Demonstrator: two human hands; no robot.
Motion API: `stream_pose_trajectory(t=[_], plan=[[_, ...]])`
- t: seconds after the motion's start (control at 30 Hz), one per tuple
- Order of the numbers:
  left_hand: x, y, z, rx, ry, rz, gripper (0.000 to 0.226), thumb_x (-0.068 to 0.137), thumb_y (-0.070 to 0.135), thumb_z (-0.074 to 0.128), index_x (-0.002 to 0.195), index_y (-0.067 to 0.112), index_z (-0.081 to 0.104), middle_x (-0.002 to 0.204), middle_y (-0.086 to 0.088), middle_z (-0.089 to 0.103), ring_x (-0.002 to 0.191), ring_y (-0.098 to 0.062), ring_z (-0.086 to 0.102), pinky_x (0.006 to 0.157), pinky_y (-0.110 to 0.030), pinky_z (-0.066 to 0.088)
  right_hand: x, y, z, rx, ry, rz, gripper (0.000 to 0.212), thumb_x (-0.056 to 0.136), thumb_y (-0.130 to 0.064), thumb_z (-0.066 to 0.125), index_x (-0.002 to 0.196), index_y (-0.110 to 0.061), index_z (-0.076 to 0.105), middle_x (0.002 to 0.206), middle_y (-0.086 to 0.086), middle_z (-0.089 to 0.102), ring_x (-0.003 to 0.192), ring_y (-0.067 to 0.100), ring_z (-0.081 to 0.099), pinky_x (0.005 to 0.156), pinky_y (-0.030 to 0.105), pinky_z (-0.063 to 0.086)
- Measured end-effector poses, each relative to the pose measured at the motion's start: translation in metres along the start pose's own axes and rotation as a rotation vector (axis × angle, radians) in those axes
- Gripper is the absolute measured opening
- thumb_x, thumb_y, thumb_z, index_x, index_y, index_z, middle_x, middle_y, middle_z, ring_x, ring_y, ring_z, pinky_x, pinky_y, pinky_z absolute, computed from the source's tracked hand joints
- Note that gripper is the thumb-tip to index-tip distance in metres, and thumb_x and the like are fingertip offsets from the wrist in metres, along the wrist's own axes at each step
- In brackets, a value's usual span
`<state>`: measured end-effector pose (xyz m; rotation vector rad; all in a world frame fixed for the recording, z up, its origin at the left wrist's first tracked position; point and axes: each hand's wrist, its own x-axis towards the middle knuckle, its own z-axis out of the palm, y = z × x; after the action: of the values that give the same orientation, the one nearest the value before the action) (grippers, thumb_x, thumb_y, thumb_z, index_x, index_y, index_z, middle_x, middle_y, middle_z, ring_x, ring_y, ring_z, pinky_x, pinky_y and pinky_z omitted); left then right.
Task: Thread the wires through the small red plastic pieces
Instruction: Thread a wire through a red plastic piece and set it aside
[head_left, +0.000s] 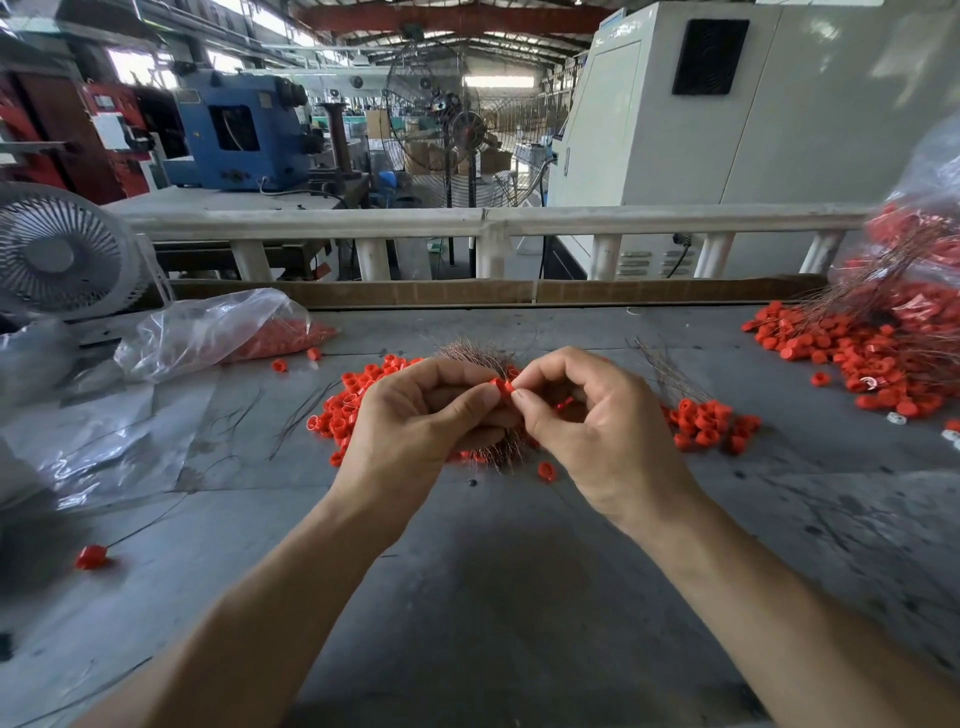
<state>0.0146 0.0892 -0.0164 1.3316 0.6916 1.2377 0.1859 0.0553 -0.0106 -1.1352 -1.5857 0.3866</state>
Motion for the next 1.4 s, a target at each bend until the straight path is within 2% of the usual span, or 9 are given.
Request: stream_pose_trajectory(t=[0.23,0.4,0.63,0.73,0.9,1.1,1.2,1.4], plan=[[-0.0001,0.0009,0.0003,-0.018,-0.005,-0.011,0.015,0.078,0.02,0.075,0.091,0.013,0.077,0.09,-0.018,0.077,0.083,-0.027,0.077,0.075,-0.03,0.062,0.0033,-0.0002,-0.0025,-0.244,0.058,-0.274,0.01,0.085,0.0,0.076,0.088,-0.008,0.072,0.084,-0.002,0.067,0.079,0.012,0.064,0.071,0.029,0.052],[-0.0002,0.0007,-0.0004,-0.008,-0.019,-0.014,0.023,0.081,0.019,0.074,0.099,0.005,0.074,0.092,-0.017,0.077,0.086,-0.027,0.077,0.077,-0.031,0.062,0.0042,0.0011,-0.0013,-0.299,0.073,-0.353,0.01,0.085,0.0,0.076,0.089,-0.008,0.071,0.088,-0.002,0.068,0.084,0.012,0.065,0.076,0.025,0.052],[-0.0009,0.0011,-0.0003,-0.015,-0.02,-0.009,0.02,0.082,0.019,0.075,0.098,0.007,0.075,0.092,-0.017,0.077,0.085,-0.027,0.077,0.077,-0.031,0.062,0.0049,0.0029,0.0,-0.276,0.077,-0.36,0.009,0.085,0.001,0.076,0.087,-0.006,0.072,0.087,0.0,0.069,0.083,0.015,0.066,0.075,0.03,0.053],[-0.0016,0.0012,0.0,-0.01,-0.018,-0.002,0.013,0.081,0.019,0.075,0.092,0.013,0.077,0.09,-0.015,0.078,0.083,-0.027,0.077,0.077,-0.032,0.063,0.0052,0.0045,-0.0007,-0.281,0.06,-0.354,0.009,0.085,0.0,0.076,0.087,-0.008,0.072,0.087,-0.002,0.069,0.084,0.013,0.066,0.075,0.03,0.052],[-0.0016,0.0017,0.0005,-0.016,-0.016,-0.008,0.013,0.08,0.02,0.075,0.092,0.015,0.077,0.092,-0.018,0.077,0.085,-0.029,0.077,0.076,-0.032,0.063,0.006,0.0057,-0.0023,-0.274,0.059,-0.362,0.009,0.086,-0.001,0.077,0.091,-0.008,0.075,0.091,-0.002,0.07,0.086,0.011,0.066,0.077,0.026,0.054],[-0.0021,-0.0006,0.0022,-0.061,0.014,-0.061,0.015,0.077,0.022,0.076,0.089,0.014,0.078,0.085,-0.015,0.076,0.079,-0.022,0.075,0.073,-0.03,0.062,0.0043,0.0045,-0.0037,-0.388,0.041,-0.413,0.007,0.091,-0.012,0.075,0.098,-0.01,0.077,0.096,-0.001,0.069,0.09,0.015,0.065,0.08,0.031,0.055],[-0.0022,0.0001,0.002,-0.095,0.021,-0.077,0.02,0.072,0.025,0.079,0.089,0.015,0.078,0.086,-0.017,0.075,0.081,-0.024,0.075,0.075,-0.032,0.062,0.0055,0.0036,-0.0029,-0.45,0.016,-0.427,0.011,0.093,-0.016,0.073,0.102,-0.01,0.076,0.098,0.0,0.068,0.093,0.016,0.064,0.083,0.029,0.054],[-0.003,-0.0001,0.0042,-0.022,0.021,-0.025,0.022,0.079,0.02,0.076,0.097,0.007,0.074,0.091,-0.019,0.077,0.085,-0.028,0.076,0.076,-0.031,0.063,0.0056,0.0065,-0.0056,-0.254,0.013,-0.33,0.004,0.093,-0.008,0.073,0.095,-0.009,0.076,0.092,-0.002,0.07,0.088,0.011,0.066,0.078,0.027,0.053]])
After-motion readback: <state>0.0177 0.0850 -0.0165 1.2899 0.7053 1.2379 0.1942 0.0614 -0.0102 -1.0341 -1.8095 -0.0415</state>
